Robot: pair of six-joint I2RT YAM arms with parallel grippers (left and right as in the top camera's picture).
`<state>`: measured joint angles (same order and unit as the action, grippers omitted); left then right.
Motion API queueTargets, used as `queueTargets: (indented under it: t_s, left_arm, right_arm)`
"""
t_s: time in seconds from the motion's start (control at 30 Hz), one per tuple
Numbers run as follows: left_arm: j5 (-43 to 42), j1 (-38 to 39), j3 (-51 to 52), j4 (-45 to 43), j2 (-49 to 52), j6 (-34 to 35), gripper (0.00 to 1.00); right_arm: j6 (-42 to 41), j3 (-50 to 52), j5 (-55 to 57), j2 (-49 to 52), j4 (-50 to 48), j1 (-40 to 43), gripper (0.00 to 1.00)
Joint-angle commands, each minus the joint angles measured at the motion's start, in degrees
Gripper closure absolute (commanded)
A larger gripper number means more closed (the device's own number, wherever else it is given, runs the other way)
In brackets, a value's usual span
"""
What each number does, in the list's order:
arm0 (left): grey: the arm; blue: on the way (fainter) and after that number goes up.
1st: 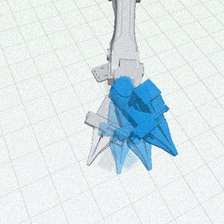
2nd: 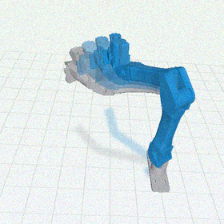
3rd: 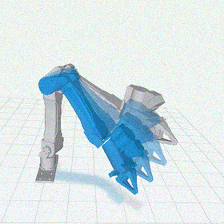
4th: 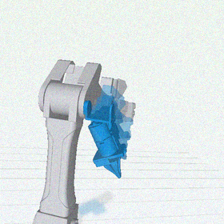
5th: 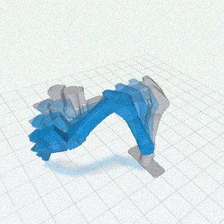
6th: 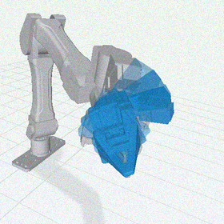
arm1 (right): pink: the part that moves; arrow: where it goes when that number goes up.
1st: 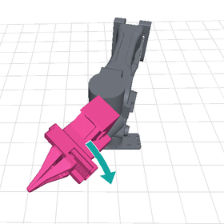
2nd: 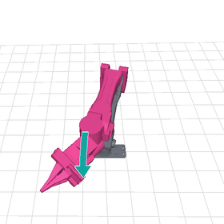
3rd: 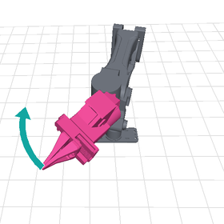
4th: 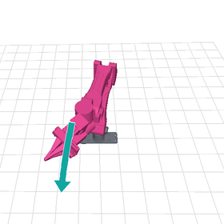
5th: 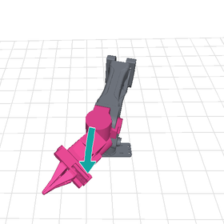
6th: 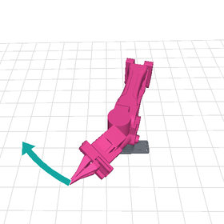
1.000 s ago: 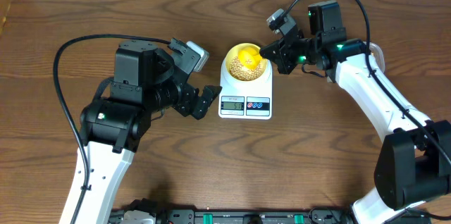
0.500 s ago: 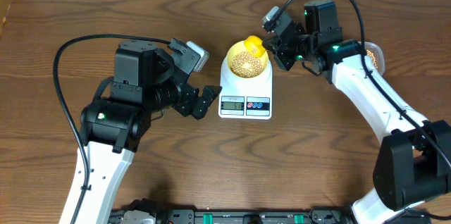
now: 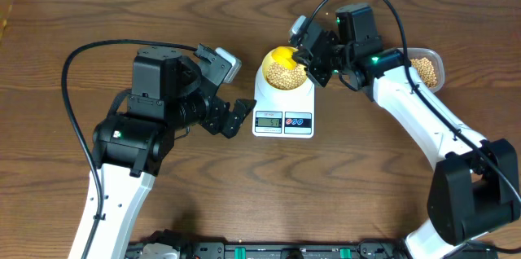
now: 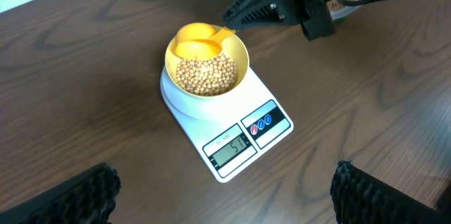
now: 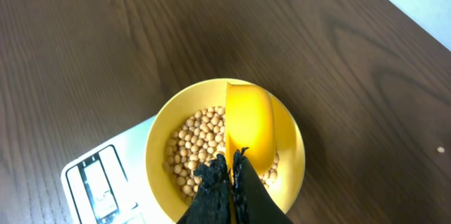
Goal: Scoop item into bowl and weigh 50g on scale
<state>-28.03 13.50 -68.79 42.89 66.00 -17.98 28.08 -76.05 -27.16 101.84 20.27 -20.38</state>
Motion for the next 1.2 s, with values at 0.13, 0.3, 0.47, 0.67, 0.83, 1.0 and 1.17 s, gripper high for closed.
queueTargets:
  t_s: [0.13,0.3,0.47,0.67,0.83,1.0,1.17]
  left_arm:
    - [-0.48,-0.31,0.28,-0.04,0.22,0.09,0.02]
    - [-0.46,-0.31,0.28,-0.04,0.22,0.09,0.02]
    - [-0.46,-0.31,0.28,-0.04,0.22,0.09,0.02]
    - [-0.46,-0.31,0.28,-0.04,0.22,0.09,0.02]
    - [-0.48,-0.31,0.28,-0.04,0.22,0.09,0.02]
    - [-0.48,-0.31,0.28,-0.04,0.22,0.09,0.02]
    - [-0.48,-0.31,0.28,-0.04,0.22,0.09,0.02]
  right_arm:
    - [9.60,0.07,0.07,3.23,0.00,-0.72,0.99]
    - [15.15,0.07,0.02,3.17,-1.40,-0.72,0.99]
    - [15.32,0.07,-0.57,3.17,-0.52,-0.74,0.99]
    - [15.30,0.07,-5.44,3.17,2.10,-0.72,0.99]
    - [15.28,0.07,-5.88,3.15,4.09,-0.72,0.99]
    - [15.23,0.07,-7.78,3.15,4.81,-0.66,0.99]
    - [11.26,0.07,-7.76,2.99,5.27,-0.04,0.99]
